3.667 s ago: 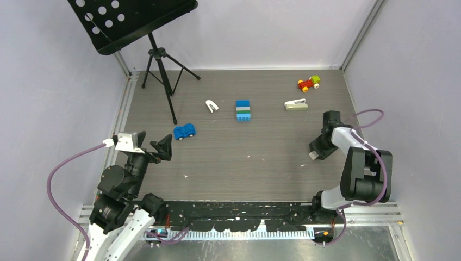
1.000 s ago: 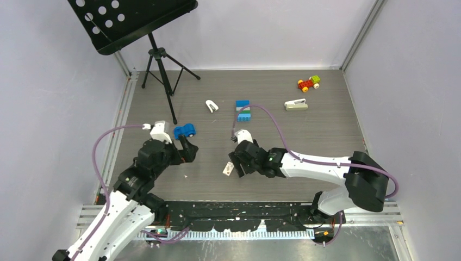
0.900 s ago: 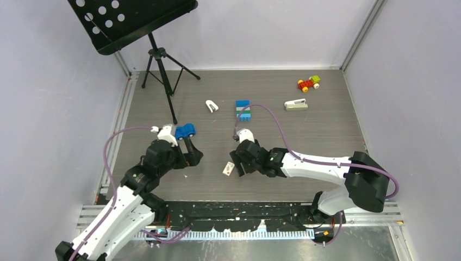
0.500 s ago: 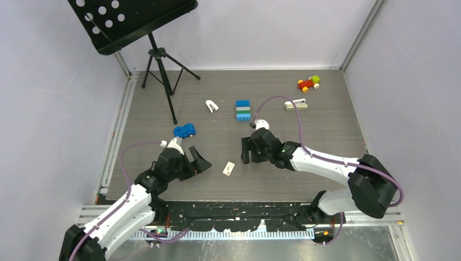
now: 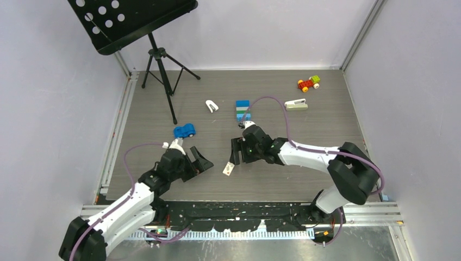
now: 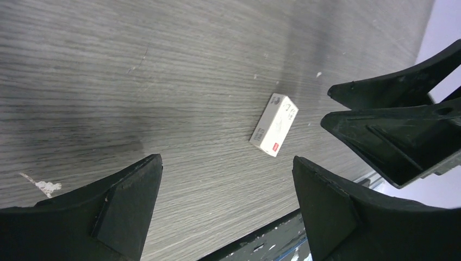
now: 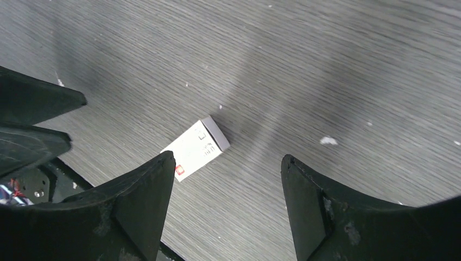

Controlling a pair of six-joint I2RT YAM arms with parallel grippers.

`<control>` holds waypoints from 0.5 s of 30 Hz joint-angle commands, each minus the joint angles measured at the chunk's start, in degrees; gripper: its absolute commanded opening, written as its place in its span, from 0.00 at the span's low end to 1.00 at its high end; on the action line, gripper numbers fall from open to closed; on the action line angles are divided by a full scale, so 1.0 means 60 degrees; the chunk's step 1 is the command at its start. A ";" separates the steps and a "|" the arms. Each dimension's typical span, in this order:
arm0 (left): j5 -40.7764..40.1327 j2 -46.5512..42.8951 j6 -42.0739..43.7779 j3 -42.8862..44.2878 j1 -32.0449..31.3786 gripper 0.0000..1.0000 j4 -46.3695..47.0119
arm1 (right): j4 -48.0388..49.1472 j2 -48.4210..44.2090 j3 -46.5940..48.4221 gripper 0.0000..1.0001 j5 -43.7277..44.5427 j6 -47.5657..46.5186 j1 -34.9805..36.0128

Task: Load the staples into the stapler

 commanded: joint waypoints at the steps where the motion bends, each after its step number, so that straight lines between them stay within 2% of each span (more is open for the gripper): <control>1: 0.0443 0.0506 0.0285 0.0365 -0.0040 0.92 0.0537 | 0.0900 0.0506 0.0487 0.75 -0.0927 0.0326 -0.0006; 15: 0.0472 0.0345 0.0608 0.0380 -0.0054 0.92 0.0304 | 0.1637 0.1422 0.0710 0.74 -0.1412 0.0435 -0.0019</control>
